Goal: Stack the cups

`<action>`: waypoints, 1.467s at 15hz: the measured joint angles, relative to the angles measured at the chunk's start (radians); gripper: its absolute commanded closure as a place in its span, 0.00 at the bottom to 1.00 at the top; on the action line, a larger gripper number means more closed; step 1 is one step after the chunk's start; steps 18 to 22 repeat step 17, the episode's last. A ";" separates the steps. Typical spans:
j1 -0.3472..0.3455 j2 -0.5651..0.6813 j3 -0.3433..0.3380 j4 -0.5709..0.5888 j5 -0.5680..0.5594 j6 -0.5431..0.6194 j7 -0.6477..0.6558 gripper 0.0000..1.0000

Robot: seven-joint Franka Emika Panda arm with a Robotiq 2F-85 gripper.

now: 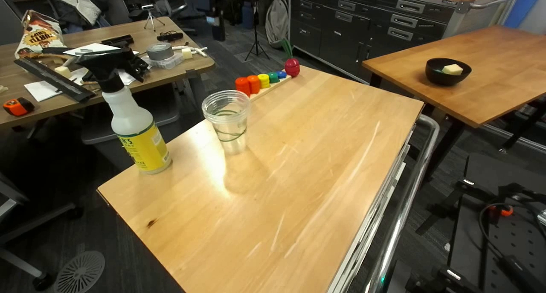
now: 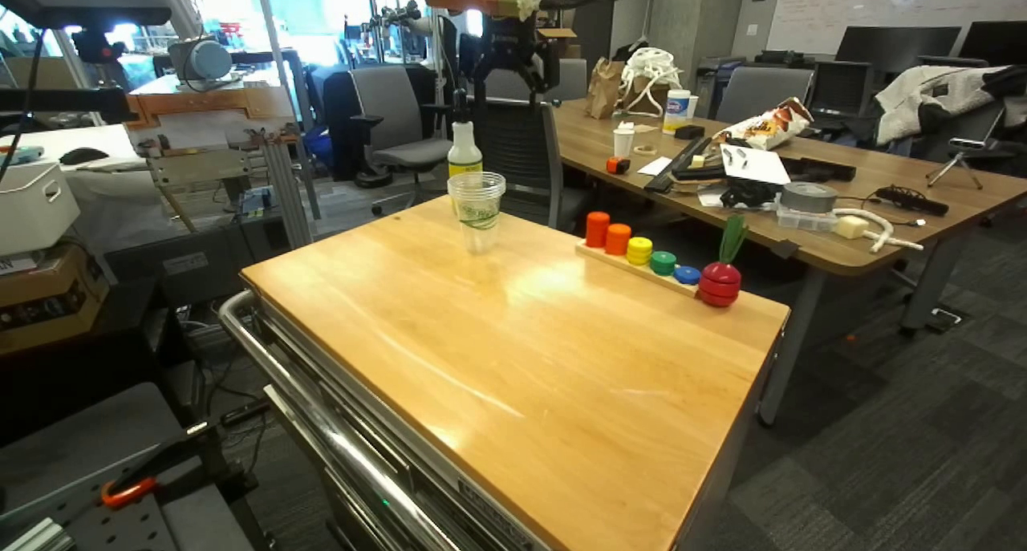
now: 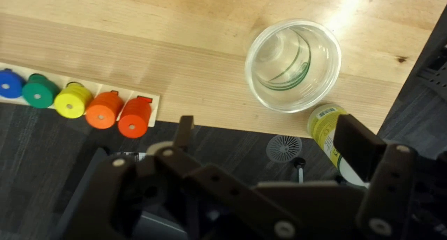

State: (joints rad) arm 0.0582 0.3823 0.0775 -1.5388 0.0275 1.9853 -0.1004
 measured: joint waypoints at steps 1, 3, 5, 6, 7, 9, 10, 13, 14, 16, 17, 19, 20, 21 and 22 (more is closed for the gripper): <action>-0.002 -0.022 -0.009 -0.002 -0.012 -0.001 0.000 0.00; -0.016 -0.081 -0.029 -0.013 -0.023 -0.002 -0.001 0.00; -0.040 -0.149 -0.056 -0.037 -0.026 -0.002 -0.001 0.00; -0.056 -0.184 -0.071 -0.054 -0.026 -0.002 -0.001 0.00; -0.073 -0.218 -0.086 -0.074 -0.026 -0.002 -0.001 0.00; -0.106 -0.286 -0.119 -0.121 -0.028 -0.001 -0.003 0.00; -0.120 -0.317 -0.134 -0.146 -0.040 0.000 -0.005 0.00; -0.160 -0.408 -0.180 -0.235 -0.077 0.006 -0.007 0.00; -0.170 -0.433 -0.191 -0.264 -0.081 0.008 -0.007 0.00; -0.178 -0.461 -0.199 -0.298 -0.082 0.013 -0.007 0.00; -0.177 -0.465 -0.198 -0.305 -0.082 0.017 -0.007 0.00; -0.177 -0.465 -0.198 -0.305 -0.082 0.017 -0.007 0.00; -0.177 -0.465 -0.198 -0.305 -0.082 0.017 -0.007 0.00; -0.177 -0.465 -0.198 -0.305 -0.082 0.017 -0.007 0.00; -0.177 -0.465 -0.198 -0.305 -0.082 0.017 -0.007 0.00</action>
